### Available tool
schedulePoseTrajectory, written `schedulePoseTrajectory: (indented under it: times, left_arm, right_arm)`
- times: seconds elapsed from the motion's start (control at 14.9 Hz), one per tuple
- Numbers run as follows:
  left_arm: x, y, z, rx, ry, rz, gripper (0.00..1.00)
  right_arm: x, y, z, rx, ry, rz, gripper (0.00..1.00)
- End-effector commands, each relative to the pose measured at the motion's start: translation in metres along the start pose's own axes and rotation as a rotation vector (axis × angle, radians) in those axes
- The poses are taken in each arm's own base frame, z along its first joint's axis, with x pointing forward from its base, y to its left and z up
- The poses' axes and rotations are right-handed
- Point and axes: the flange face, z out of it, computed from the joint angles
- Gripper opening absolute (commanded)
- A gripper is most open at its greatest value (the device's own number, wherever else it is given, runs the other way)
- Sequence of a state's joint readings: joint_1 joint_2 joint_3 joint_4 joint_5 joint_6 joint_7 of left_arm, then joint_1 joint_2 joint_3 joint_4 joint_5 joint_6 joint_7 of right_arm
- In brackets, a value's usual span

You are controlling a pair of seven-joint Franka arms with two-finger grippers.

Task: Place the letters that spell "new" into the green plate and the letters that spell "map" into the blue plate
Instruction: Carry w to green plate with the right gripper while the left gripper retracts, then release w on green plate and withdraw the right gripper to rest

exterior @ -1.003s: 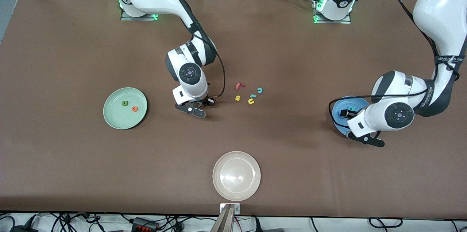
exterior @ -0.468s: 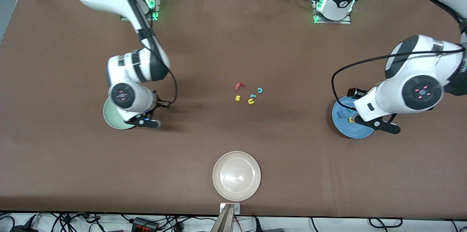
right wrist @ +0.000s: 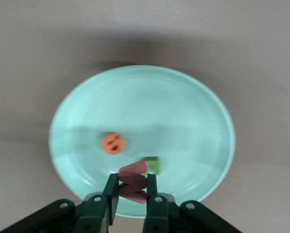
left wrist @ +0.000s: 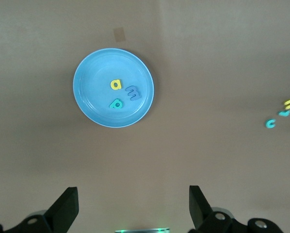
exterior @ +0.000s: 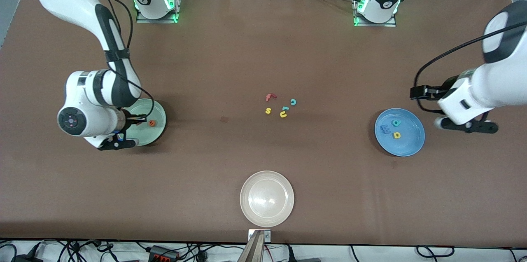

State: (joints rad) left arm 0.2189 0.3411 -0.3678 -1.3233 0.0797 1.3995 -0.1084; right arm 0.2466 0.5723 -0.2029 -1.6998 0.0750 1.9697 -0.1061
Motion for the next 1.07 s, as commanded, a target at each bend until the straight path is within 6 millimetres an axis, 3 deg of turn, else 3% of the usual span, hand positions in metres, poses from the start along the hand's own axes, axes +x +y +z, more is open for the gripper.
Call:
schedulePoseTrajectory:
  times: [0.0, 0.2, 0.33, 0.54, 0.6, 0.67, 0.74, 0.87, 1.0]
  left_arm:
    - [-0.039, -0.008, -0.022, -0.012, 0.072, -0.039, 1.0]
    - [-0.079, -0.018, -0.03, 0.012, 0.207, 0.041, 1.0]
    - [-0.085, -0.028, -0.035, 0.013, 0.238, 0.045, 1.0]
    - [-0.083, -0.018, -0.034, 0.014, 0.258, 0.054, 1.0]
    - [-0.084, -0.019, -0.034, 0.013, 0.258, 0.057, 1.0]
    - [-0.087, -0.021, -0.031, 0.012, 0.246, 0.056, 1.0]
    - [-0.09, -0.021, -0.03, 0.014, 0.232, 0.059, 1.0]
    - [-0.095, -0.005, -0.039, 0.027, 0.207, 0.088, 1.0]
    - [-0.094, -0.006, -0.042, 0.023, 0.213, 0.089, 1.0]
  right_arm:
    - [0.005, -0.004, 0.01, -0.019, 0.026, -0.055, 0.02]
    - [0.014, 0.011, 0.025, -0.027, 0.061, -0.084, 0.02]
    - [0.018, 0.011, 0.03, -0.031, 0.075, -0.089, 0.03]
    - [0.023, 0.01, 0.039, -0.037, 0.09, -0.091, 0.07]
    - [0.024, 0.01, 0.044, -0.037, 0.089, -0.088, 0.29]
    - [0.024, 0.008, 0.044, -0.028, 0.09, -0.074, 0.84]
    - [0.023, 0.004, 0.042, -0.026, 0.083, -0.073, 1.0]
    - [0.012, 0.005, 0.007, -0.012, 0.082, -0.061, 1.0]
    - [-0.002, 0.006, -0.038, 0.005, 0.086, -0.057, 1.0]
